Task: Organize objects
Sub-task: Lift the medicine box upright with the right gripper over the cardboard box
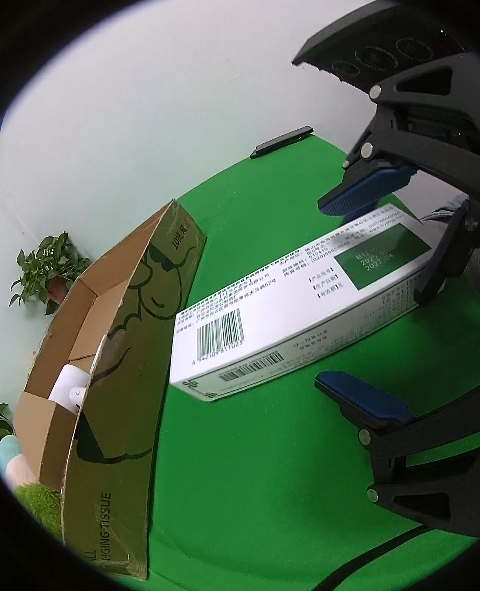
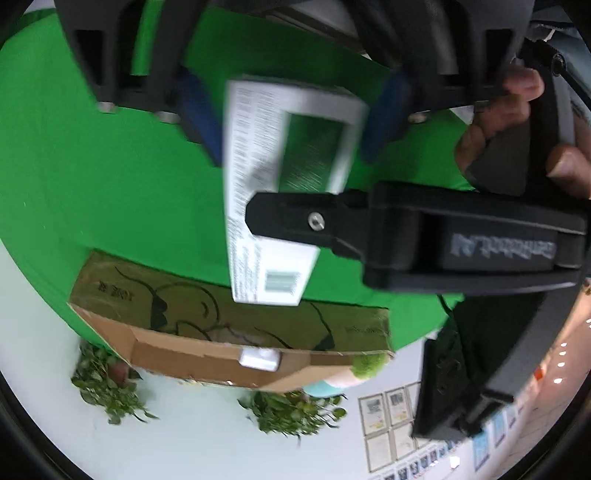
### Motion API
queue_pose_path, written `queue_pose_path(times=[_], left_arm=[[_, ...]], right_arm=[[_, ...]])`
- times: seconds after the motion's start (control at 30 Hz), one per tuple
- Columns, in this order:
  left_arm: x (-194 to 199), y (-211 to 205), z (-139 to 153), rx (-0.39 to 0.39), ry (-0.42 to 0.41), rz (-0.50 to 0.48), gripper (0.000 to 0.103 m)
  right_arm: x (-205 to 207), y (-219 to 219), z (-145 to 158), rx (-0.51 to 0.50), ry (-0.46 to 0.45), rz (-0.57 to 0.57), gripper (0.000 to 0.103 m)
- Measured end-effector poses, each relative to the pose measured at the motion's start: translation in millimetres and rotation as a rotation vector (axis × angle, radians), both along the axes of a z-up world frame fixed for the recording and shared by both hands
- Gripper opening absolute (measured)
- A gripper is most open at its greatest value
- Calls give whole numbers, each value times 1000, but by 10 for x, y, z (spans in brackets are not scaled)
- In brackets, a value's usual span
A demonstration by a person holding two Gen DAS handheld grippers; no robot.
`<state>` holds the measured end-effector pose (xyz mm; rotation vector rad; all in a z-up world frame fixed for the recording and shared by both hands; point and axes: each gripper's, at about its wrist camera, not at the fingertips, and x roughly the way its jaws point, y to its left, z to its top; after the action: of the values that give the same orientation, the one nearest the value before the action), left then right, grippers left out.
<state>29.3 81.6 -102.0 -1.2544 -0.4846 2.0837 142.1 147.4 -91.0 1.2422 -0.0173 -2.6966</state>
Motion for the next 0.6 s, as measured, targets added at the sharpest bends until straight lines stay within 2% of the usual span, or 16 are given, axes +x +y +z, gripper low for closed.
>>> queue_pose_path(times=[0.03,0.13,0.2,0.23,0.27,0.3,0.43,0.6], left_arm=[[14,-1,-4,4,-1,0,86],[43,-9,-12,11,2,11,85],[53,-6,-26,3,12,20,79],[62,-9,-29,-4,16,24,72],[52,-20,-35,-14,15,27,64],[41,-43,-42,-21,16,32,62],[65,-67,-33,0,13,43,57],[125,-70,95,4,69,33,51]], right_arm=[[127,26,28,-20,0,-5,64],[171,114,38,-134,-11,-20,64],[149,168,19,-200,-24,-31,64],[140,190,8,-225,-31,-36,64],[155,184,12,-233,-29,-38,63],[143,186,14,-235,-29,-37,63],[137,144,22,-214,-18,-32,63],[154,45,81,-185,8,-23,62]])
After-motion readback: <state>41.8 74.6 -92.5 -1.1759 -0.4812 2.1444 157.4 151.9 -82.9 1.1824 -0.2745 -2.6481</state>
